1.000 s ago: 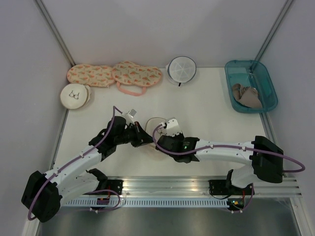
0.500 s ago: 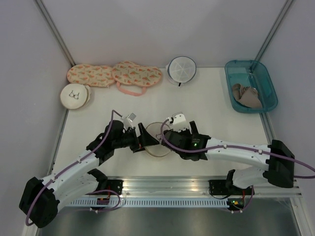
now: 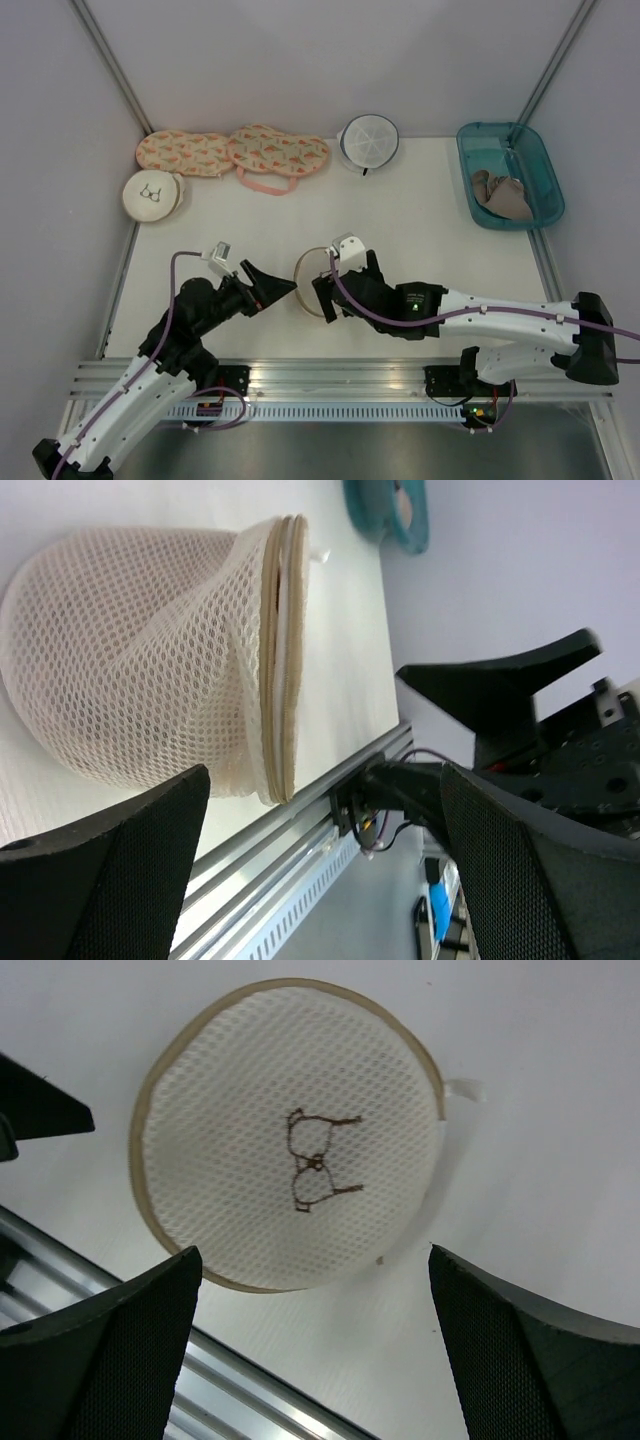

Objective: Unzip the laundry bag and remove the bra

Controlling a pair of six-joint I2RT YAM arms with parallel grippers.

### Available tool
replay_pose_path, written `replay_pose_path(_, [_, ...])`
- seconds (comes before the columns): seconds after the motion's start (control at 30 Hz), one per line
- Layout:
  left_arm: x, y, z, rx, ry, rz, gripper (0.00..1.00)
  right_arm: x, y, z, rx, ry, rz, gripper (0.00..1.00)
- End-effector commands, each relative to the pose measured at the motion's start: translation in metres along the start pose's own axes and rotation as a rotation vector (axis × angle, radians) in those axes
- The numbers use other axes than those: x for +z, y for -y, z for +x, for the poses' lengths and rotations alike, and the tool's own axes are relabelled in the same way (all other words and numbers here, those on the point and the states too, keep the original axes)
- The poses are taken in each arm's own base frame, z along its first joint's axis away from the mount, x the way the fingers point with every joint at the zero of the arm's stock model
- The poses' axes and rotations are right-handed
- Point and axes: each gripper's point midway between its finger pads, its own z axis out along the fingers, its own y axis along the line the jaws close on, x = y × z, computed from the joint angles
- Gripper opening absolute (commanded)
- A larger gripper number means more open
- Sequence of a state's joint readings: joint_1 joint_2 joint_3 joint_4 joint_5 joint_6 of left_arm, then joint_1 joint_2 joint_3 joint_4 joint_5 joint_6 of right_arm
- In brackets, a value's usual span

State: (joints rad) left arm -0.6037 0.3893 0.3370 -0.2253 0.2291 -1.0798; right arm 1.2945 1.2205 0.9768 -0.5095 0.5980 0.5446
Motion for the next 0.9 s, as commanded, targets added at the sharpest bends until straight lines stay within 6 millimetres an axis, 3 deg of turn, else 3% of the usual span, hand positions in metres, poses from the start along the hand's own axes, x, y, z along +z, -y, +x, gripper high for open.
replay_pose_path(0.0, [-0.009, -0.015, -0.016, -0.066, 0.128, -0.070, 0.99, -0.001, -0.042, -0.026, 0.015, 0.058, -0.117, 0.98])
replay_pose_path(0.2, [-0.028, -0.018, -0.019, -0.097, 0.179, -0.070, 0.99, 0.012, -0.066, -0.046, 0.076, 0.097, -0.110, 0.98])
replay_pose_path(0.23, [-0.031, -0.016, -0.019, -0.099, 0.186, -0.059, 0.99, 0.012, -0.067, -0.058, 0.098, 0.122, -0.086, 0.93])
replay_pose_path(0.3, [-0.034, -0.018, -0.017, -0.101, 0.185, -0.064, 0.99, 0.022, -0.065, -0.054, 0.090, 0.104, -0.026, 0.87])
replay_pose_path(0.33, [-0.036, -0.019, -0.018, -0.103, 0.192, -0.068, 0.99, 0.022, -0.065, -0.064, 0.117, 0.126, -0.001, 0.82])
replay_pose_path(0.5, [-0.049, -0.017, -0.018, -0.106, 0.207, -0.068, 0.99, 0.040, -0.067, -0.057, 0.101, 0.096, 0.069, 0.75])
replay_pose_path(0.6, [-0.055, -0.013, -0.020, -0.106, 0.216, -0.064, 0.99, 0.046, -0.067, -0.054, 0.107, 0.086, 0.103, 0.67])
replay_pose_path(0.7, [-0.063, -0.008, -0.020, -0.101, 0.225, -0.043, 0.99, 0.050, -0.066, -0.050, 0.114, 0.079, 0.123, 0.49])
replay_pose_path(0.73, [-0.065, -0.010, -0.025, -0.102, 0.251, -0.053, 0.99, 0.050, -0.066, -0.050, 0.122, 0.081, 0.127, 0.37])
replay_pose_path(0.87, [-0.067, -0.011, -0.025, -0.101, 0.253, -0.059, 0.99, 0.052, -0.065, -0.045, 0.118, 0.070, 0.138, 0.31])
